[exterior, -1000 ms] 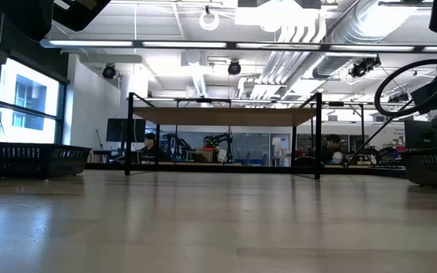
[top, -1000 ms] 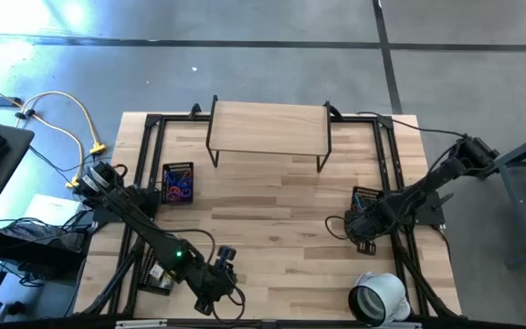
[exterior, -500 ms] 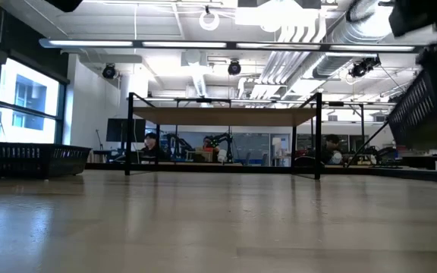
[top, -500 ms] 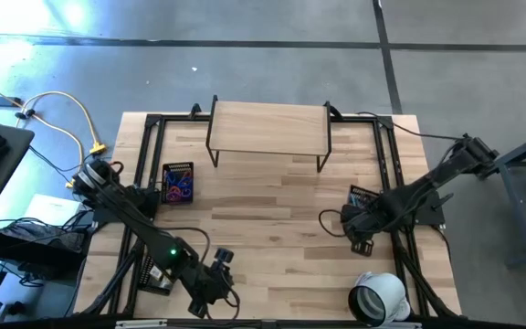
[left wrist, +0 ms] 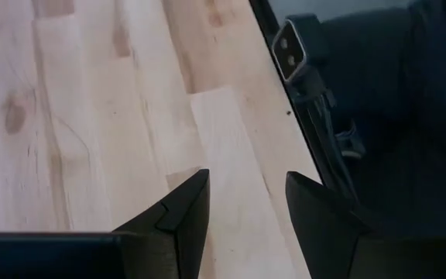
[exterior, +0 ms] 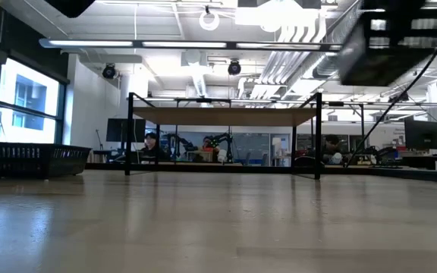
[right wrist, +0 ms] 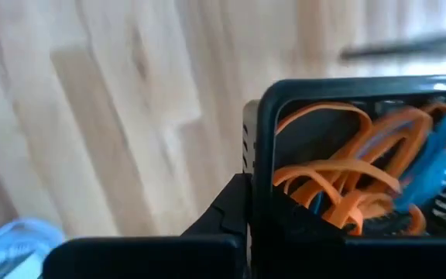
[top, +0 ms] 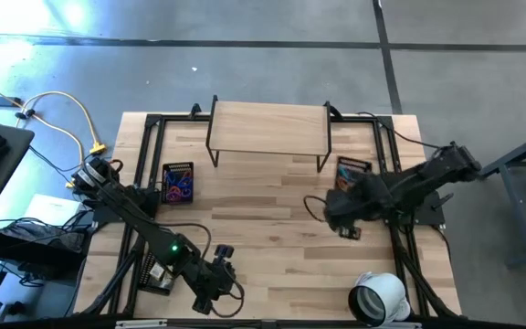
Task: Pick & Place Office Desk Supplies
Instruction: Put the top right black bin on the shelf
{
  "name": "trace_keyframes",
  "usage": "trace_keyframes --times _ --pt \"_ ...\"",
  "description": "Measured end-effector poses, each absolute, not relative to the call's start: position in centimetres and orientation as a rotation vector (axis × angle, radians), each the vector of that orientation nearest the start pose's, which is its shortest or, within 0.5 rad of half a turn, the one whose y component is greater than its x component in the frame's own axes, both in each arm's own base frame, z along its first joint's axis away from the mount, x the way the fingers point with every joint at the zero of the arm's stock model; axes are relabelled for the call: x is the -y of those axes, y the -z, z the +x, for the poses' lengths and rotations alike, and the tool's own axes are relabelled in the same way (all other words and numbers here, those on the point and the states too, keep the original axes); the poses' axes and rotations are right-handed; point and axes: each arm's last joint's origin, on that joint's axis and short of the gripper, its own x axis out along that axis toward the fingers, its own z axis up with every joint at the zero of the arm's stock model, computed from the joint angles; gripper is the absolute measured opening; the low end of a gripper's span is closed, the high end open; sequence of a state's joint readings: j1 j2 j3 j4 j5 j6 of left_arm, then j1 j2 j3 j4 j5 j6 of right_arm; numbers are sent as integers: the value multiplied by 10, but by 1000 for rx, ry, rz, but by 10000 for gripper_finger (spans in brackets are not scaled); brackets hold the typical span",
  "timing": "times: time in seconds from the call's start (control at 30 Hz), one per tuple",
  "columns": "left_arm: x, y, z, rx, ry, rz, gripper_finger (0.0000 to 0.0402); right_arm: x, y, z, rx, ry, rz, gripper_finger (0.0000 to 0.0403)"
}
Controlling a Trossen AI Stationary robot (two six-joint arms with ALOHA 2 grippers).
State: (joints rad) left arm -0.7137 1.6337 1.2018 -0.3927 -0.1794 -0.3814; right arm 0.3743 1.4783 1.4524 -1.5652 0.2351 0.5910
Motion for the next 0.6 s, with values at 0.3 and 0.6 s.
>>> trace_keyframes --times 0.3,0.6 --pt "225 -248 268 -848 307 -93 165 -20 -357 279 -1347 330 -192 3" --pt "219 -248 273 -844 276 -109 165 58 -353 318 -1258 260 -193 2"
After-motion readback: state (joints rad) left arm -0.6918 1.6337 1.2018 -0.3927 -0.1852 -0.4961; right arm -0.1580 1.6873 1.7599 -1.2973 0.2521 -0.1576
